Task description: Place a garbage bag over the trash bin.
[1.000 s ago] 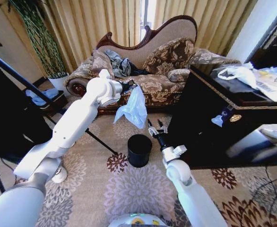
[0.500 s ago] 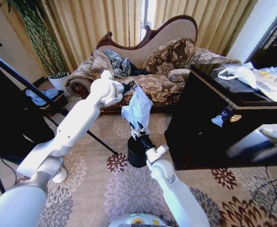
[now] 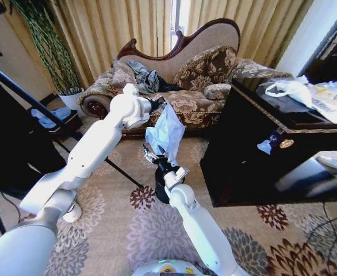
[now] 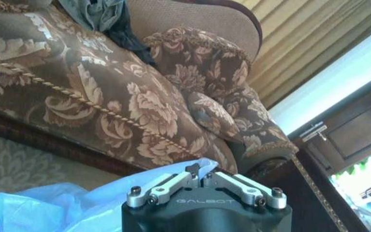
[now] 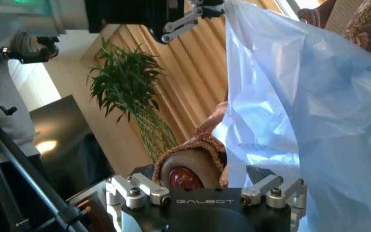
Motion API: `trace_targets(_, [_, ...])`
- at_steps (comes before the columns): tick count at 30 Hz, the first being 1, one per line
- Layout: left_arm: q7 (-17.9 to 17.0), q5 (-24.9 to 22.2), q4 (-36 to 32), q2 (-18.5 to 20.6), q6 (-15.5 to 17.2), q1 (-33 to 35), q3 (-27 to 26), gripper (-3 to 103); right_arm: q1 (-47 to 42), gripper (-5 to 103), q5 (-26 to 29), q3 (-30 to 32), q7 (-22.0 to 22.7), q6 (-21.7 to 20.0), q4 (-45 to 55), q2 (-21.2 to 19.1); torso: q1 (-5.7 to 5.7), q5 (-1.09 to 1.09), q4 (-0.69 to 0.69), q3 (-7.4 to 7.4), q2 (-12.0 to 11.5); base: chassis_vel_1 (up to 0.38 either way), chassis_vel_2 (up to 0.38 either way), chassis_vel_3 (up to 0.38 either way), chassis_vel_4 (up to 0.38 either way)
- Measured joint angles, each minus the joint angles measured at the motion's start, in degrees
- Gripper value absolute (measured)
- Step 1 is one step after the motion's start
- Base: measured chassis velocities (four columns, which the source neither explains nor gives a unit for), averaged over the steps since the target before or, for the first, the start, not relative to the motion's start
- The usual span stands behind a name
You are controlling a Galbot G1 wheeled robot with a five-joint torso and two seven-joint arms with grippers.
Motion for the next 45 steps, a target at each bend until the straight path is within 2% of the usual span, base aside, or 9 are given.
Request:
trace_targets(10, [0.1, -3.5, -3.3, 3.6, 1.1, 0.9, -1.1, 0, 3.5, 94, -0.9, 1.7, 1.1, 0.2, -1.8, -1.9, 0.00, 0.01, 0.00, 0.00, 0.0, 0.000, 0.000, 0.000, 0.000])
trace_targets(18, [2.0, -7.1, -7.0, 8.1, 3.3, 2.2, -2.2, 0, 4.7, 94, -1.1, 3.4, 1.0, 0.7, -1.9, -4.4, 0.00, 0.00, -0.01, 0.00, 0.0, 0.000, 0.000, 0.000, 0.000])
trace_targets(22, [4.8, -10.1, -8.5, 10.9, 6.3, 3.5, -3.8, 0, 5.8, 94, -1.0, 3.7, 0.5, 1.2, -2.5, -6.2, 0.00, 0.00, 0.01, 0.00, 0.0, 0.000, 0.000, 0.000, 0.000])
trace_targets(23, [4.8, -10.1, -8.5, 10.9, 6.3, 3.5, -3.8, 0, 5.8, 94, -1.0, 3.7, 0.5, 1.2, -2.5, -6.2, 0.00, 0.00, 0.01, 0.00, 0.0, 0.000, 0.000, 0.000, 0.000])
trace_targets(27, [8.3, -12.2, -9.6, 12.3, 8.9, 5.0, -4.9, 0, 6.6, 94, -0.1, 3.6, -0.1, 1.3, -2.1, -8.7, 0.00, -0.01, 0.00, 0.00, 0.0, 0.000, 0.000, 0.000, 0.000])
trace_targets(34, [13.1, -13.3, -10.8, 12.0, 10.4, 7.0, -4.8, 0, 4.6, 94, 0.1, 3.9, -1.1, 1.4, 0.5, -11.4, -0.01, 0.02, 0.01, -0.01, 0.0, 0.000, 0.000, 0.000, 0.000])
trace_targets(40, [14.0, -12.9, -10.4, 9.1, 9.7, 7.2, -3.1, 0, 1.2, 82, -2.7, 6.2, -1.2, 1.8, 2.3, -13.3, 0.00, 0.03, -0.01, -0.01, 0.0, 0.000, 0.000, 0.000, 0.000])
trace_targets(43, [14.1, -12.4, -11.2, 7.9, 7.4, 8.4, -2.5, 0, -2.3, 70, -6.1, 9.9, -0.5, 1.0, 5.7, -17.1, 0.00, 0.01, -0.01, -0.01, 0.0, 0.000, 0.000, 0.000, 0.000])
trace_targets(45, [14.1, -12.2, -11.9, 7.7, 6.4, 9.3, -2.8, 0, -3.7, 66, -7.3, 11.1, -0.5, 0.7, 7.1, -18.6, 0.00, 0.00, -0.01, -0.01, 0.0, 0.000, 0.000, 0.000, 0.000])
